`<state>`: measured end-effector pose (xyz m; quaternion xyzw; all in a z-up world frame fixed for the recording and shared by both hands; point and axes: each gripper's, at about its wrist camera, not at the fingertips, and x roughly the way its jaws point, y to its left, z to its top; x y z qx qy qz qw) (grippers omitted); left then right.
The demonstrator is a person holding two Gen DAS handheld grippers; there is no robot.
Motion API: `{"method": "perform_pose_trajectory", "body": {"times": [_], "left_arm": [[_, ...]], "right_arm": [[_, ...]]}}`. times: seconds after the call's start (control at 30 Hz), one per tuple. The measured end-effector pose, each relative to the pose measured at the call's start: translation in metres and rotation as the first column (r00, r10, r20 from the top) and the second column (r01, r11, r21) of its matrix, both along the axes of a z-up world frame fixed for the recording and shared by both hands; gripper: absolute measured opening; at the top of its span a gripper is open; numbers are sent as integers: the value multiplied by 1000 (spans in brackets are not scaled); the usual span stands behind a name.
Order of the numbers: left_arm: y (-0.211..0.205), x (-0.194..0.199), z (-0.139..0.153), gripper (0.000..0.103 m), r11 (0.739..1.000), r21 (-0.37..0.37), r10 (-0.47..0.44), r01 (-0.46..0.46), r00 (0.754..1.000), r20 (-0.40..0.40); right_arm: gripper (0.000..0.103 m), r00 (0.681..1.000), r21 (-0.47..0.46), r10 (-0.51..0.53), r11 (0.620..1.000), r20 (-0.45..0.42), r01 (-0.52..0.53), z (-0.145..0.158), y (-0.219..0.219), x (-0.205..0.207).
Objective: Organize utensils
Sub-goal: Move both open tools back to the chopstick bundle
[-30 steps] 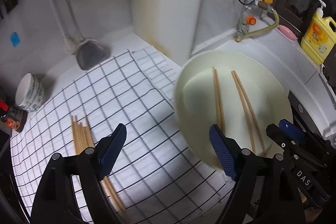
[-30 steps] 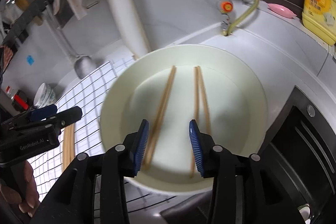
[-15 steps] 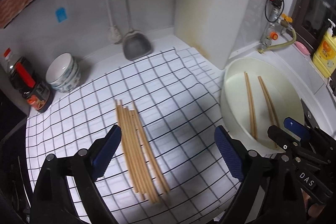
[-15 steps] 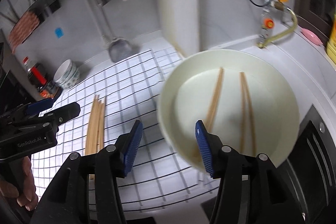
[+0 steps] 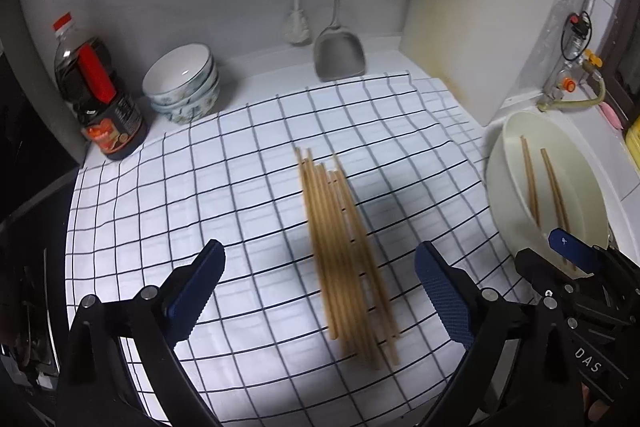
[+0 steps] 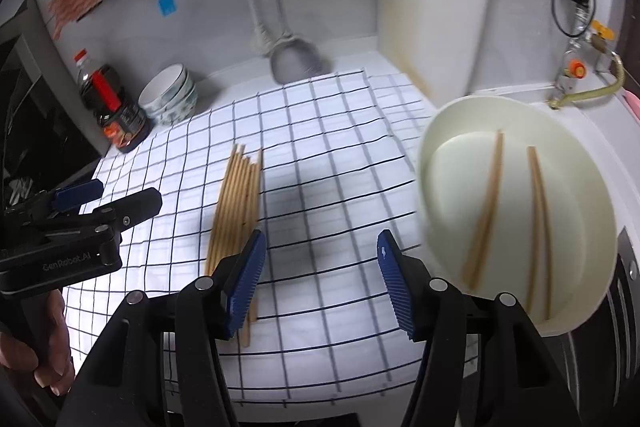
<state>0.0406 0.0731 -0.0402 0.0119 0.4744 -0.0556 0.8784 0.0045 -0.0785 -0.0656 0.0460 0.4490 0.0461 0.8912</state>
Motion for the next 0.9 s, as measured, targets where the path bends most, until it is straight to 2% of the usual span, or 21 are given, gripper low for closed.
{"method": "perform_pose_trajectory", "body": {"times": [0.37, 0.7, 0.9], "left_arm": [[42, 6, -49, 94, 999, -1, 45, -45, 996, -79], [51, 14, -76, 94, 999, 5, 34, -34, 997, -73], [54, 18, -88, 94, 999, -4, 41, -42, 996, -80]], "right_arm": [[56, 998, -2, 15, 1000, -56, -15, -49, 34, 16], [56, 997, -43, 26, 999, -73, -29, -89, 57, 40], [56, 996, -67, 19, 997, -85, -24, -103, 60, 47]]}}
